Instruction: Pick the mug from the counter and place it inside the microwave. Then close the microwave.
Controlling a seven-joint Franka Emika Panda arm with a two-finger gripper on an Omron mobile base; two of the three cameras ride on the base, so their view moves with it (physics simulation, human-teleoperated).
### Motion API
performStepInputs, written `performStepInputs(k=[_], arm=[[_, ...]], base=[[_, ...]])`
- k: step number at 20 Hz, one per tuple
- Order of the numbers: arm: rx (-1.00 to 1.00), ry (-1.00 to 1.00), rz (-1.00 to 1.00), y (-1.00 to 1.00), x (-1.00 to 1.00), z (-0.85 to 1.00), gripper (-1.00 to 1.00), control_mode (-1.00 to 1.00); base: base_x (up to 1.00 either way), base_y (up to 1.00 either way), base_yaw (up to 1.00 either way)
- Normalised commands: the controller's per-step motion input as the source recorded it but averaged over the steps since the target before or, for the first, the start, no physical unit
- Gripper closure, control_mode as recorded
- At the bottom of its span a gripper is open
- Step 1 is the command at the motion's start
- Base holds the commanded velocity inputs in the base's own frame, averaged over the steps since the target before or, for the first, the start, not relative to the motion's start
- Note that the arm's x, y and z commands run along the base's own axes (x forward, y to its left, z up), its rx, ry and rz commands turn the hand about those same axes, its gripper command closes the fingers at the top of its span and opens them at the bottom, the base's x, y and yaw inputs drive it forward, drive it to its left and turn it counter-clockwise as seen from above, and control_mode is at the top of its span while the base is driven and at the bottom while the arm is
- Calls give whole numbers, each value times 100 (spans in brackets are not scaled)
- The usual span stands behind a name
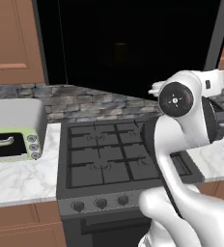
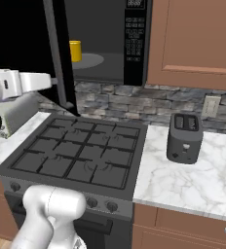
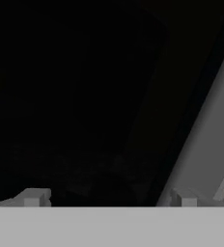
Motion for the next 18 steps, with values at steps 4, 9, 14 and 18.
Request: performStepInputs(k=[4,9,14,18], arm=[[0,0,1,-35,53,28,-100,-100],[0,0,0,-21,48,18,-100,-100],[0,0,0,-15,55,1,-100,-100],[0,0,0,-12,55,0,-100,-100]], base=[[0,0,0],[0,0,0],[0,0,0],[0,0,0]])
